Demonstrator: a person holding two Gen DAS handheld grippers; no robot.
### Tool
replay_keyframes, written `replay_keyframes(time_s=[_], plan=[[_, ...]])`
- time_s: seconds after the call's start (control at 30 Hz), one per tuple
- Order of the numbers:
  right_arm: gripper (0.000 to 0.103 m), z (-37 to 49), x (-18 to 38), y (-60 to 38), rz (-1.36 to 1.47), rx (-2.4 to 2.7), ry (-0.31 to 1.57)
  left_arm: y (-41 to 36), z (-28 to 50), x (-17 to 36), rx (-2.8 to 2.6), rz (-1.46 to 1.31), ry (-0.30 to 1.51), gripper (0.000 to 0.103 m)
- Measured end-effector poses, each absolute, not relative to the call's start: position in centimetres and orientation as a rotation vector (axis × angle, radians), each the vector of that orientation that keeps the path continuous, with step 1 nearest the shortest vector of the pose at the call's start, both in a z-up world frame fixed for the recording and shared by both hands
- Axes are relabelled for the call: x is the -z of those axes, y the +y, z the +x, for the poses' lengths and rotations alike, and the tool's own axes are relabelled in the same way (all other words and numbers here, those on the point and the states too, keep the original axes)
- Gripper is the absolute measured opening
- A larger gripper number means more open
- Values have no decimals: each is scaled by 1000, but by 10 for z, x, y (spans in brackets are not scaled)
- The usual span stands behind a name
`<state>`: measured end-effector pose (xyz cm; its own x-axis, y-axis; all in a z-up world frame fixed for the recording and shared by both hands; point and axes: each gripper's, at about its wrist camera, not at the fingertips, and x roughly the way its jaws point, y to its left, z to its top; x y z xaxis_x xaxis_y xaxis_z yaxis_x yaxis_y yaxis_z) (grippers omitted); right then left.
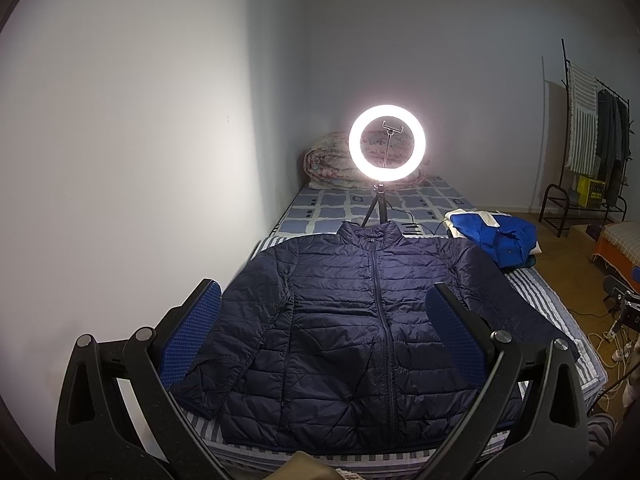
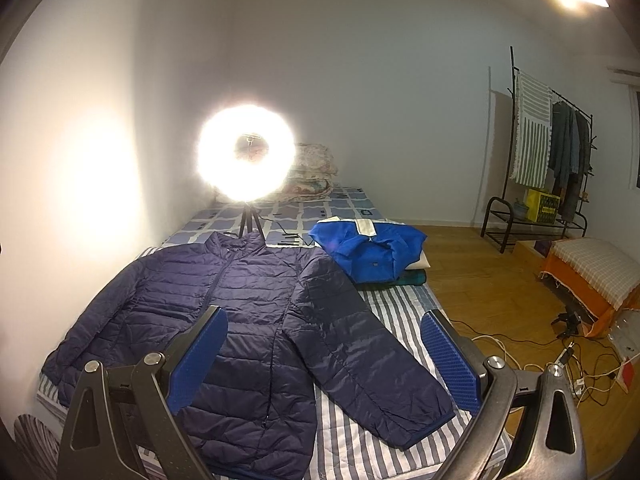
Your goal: Fold large clothes
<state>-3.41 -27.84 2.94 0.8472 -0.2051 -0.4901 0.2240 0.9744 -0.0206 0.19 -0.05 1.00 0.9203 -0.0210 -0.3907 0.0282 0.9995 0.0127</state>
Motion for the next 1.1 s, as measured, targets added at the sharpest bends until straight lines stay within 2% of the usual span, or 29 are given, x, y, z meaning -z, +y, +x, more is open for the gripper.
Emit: replay_keyframes(time_s=[0.7,1.1], plan=[[98,-31,-25,-273,42,214,515,1,3,-10,23,18,404,103],[98,-6,-24,-244,24,110,526,42,0,10,-69,9,434,103]])
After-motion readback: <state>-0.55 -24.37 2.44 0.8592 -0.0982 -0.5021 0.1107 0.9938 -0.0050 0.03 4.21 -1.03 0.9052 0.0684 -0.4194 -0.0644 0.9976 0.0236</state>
